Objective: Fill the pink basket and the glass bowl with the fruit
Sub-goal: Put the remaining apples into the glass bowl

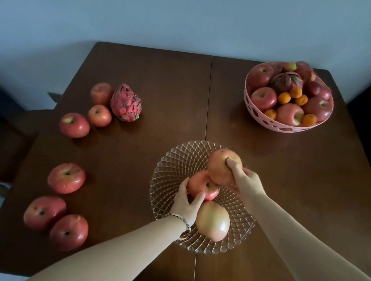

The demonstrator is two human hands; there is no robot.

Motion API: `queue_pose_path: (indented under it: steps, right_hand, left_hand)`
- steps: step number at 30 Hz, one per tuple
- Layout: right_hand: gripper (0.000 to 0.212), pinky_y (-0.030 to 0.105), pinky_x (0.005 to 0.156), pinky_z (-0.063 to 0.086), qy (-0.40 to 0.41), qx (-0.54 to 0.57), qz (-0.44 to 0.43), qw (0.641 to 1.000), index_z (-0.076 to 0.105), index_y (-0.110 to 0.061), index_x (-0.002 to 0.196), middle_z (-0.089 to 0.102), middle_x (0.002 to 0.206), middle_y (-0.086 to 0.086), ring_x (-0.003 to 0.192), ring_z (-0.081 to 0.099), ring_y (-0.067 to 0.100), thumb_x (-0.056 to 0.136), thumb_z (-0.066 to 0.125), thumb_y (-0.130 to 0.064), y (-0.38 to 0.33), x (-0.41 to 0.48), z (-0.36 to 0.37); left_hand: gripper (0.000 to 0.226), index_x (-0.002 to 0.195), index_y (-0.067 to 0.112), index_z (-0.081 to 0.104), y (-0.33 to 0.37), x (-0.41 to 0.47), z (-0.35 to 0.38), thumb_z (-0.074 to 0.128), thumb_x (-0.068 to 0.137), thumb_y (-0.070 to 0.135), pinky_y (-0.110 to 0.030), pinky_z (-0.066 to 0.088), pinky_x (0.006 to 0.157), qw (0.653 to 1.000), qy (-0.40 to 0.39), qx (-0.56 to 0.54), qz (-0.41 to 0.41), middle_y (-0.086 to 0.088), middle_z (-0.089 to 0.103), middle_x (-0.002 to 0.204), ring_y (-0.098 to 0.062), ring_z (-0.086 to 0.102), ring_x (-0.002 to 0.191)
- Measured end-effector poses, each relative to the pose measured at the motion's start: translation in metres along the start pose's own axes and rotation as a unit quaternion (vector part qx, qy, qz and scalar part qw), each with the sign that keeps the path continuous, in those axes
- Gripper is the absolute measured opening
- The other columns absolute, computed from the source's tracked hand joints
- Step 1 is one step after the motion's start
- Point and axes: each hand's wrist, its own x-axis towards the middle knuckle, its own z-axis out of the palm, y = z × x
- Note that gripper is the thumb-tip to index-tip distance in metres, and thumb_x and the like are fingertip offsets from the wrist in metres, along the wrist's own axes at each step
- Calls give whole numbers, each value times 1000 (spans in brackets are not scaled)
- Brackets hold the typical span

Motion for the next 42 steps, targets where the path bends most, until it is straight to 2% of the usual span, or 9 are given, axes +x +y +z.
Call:
queue_pose_path:
  steps: [3, 7, 10, 13, 18, 22, 27, 34, 42]
  right_hand:
    - [27, 47, 96, 49, -22, 29, 12, 999, 63, -17, 83, 65, 100, 11, 100, 61, 27, 82, 62, -44, 7, -7, 5]
    - [32, 36, 75, 52, -77, 112, 56, 989, 60, -10, 96, 64, 98, 16, 91, 60, 28, 88, 54, -40, 14, -18, 9]
    - [34, 37, 79, 49, -118, 130, 64, 982, 59, -11, 98, 65, 96, 17, 89, 60, 27, 85, 55, -42, 16, -21, 9]
    - [38, 41, 85, 48, -137, 159, 69, 975, 55, -7, 112, 65, 101, 21, 91, 61, 30, 90, 50, -38, 13, -21, 11]
    - [25, 44, 75, 53, -110, 133, 73, 982, 58, -15, 100, 62, 103, 13, 97, 60, 31, 88, 54, -37, 6, -21, 24]
    - [35, 47, 75, 56, -88, 102, 69, 988, 56, -11, 107, 58, 109, 14, 103, 60, 34, 86, 56, -39, -1, -18, 32]
    - [39, 54, 83, 54, -78, 83, 84, 990, 52, -13, 110, 54, 116, 14, 104, 57, 33, 84, 59, -42, -6, -16, 32]
    - [39, 54, 77, 56, -84, 73, 93, 989, 51, -13, 108, 54, 117, 15, 107, 56, 34, 84, 59, -43, -13, -15, 30]
    - [46, 58, 81, 54, -80, 85, 111, 987, 46, -13, 114, 47, 118, 11, 112, 51, 35, 83, 60, -44, -15, -14, 28]
  left_hand:
    - [64, 144, 29, 20, 0, 1, -4, 55, 90, 31, -46, 44, 102, 1000, -17, -13, -6, -3, 41, 142, -26, 50, 122]
    - [63, 137, 26, 30, 4, 8, -11, 62, 84, 35, -44, 49, 96, 999, -32, 21, -1, -5, 51, 131, -27, 59, 111]
    - [77, 134, 33, 34, 9, 16, -13, 67, 67, 51, -48, 50, 95, 999, -40, 33, -3, -10, 48, 131, -31, 59, 109]
    - [77, 144, 27, 25, 20, 12, -17, 64, 80, 45, -38, 40, 105, 996, -52, 67, 8, -10, 40, 143, -29, 47, 125]
    - [76, 139, 12, 29, 7, 3, -17, 69, 78, 36, -28, 43, 89, 991, -57, 115, -32, -3, 50, 124, -19, 50, 107]
    - [75, 132, 17, 38, 4, -1, -11, 71, 70, 45, -35, 50, 94, 976, -77, 196, -57, -2, 51, 126, -21, 54, 110]
    - [77, 138, 20, 34, 9, 1, -6, 70, 72, 36, -31, 41, 98, 956, -95, 278, -10, 1, 44, 138, -20, 46, 124]
    - [76, 123, 26, 35, -10, -15, -14, 77, 62, 11, -23, 43, 88, 969, -52, 210, 119, 12, 36, 117, -10, 47, 102]
    - [83, 128, 27, 42, -11, -7, -30, 84, 58, 13, -18, 37, 91, 967, -66, 211, 126, 10, 48, 128, -8, 47, 110]
